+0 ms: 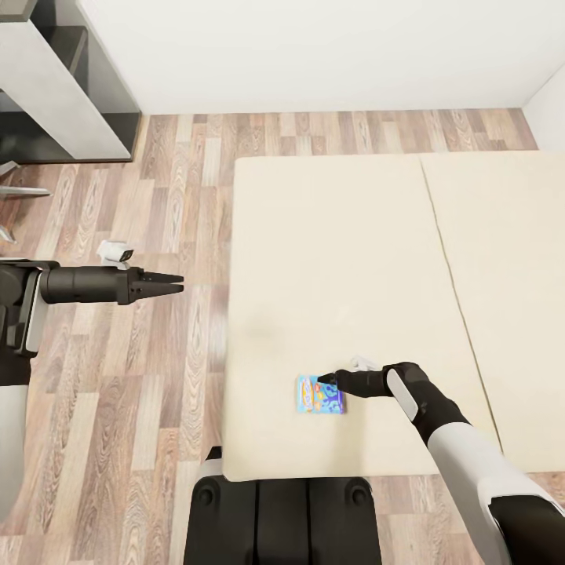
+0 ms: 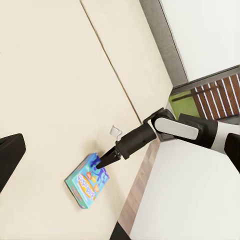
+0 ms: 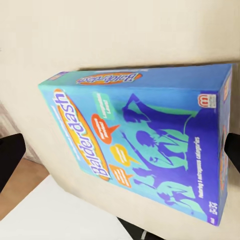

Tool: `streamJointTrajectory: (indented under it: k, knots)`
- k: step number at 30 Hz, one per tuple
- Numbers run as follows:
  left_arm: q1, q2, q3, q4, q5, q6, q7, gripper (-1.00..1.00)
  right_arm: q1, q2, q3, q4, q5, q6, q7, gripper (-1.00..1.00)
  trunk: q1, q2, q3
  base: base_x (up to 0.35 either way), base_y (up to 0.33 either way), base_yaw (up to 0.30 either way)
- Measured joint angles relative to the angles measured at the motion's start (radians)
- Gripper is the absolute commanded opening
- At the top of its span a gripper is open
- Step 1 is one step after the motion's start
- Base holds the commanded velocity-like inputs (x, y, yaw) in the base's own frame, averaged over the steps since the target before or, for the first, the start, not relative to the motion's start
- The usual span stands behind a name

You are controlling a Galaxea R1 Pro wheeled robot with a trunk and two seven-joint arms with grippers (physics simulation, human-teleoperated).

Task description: Put all the toys in the child's room - the three board games (two on the bed and one on the table), the two jigsaw puzzles on the table, and the tennis ball on the table - inside the toy box on the table in the child's room.

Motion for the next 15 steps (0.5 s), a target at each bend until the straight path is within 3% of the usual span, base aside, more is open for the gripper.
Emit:
streamJointTrajectory:
  k: [15]
  knots:
    - [0.0, -0.001, -0.001, 0.0, 0.0, 0.0, -0.001, 1.0, 0.0, 0.0, 0.0, 0.0, 0.001, -0.001, 0.0, 1.0, 0.0, 0.0, 0.0, 0.0, 0.078, 0.0]
